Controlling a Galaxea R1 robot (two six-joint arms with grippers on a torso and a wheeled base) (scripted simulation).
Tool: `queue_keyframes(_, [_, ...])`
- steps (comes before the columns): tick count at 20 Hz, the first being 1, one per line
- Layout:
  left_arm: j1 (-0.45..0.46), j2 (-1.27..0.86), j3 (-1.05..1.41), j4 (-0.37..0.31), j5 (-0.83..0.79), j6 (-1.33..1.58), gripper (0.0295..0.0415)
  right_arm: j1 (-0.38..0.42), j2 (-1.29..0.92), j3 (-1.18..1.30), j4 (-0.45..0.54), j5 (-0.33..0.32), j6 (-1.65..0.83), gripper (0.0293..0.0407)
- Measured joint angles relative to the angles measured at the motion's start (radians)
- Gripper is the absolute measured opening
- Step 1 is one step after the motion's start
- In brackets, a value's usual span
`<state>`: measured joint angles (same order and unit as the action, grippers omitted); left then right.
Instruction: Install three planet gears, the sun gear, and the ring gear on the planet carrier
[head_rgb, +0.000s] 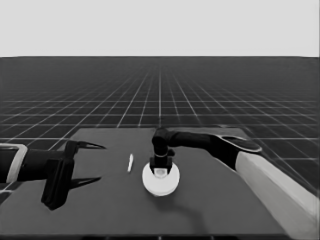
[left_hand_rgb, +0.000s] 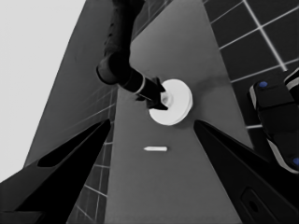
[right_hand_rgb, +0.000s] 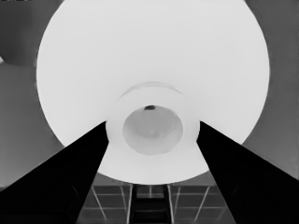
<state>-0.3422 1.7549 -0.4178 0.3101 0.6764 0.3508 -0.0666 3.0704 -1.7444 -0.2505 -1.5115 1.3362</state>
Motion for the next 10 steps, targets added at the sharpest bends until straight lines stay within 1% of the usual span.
queue_keyframes(10, [0.000, 0.000, 0.000, 0.000, 0.000, 0.000, 0.0385, -0.003, -0.001, -0.001, -0.002, -0.001, 0.057, 0.0348])
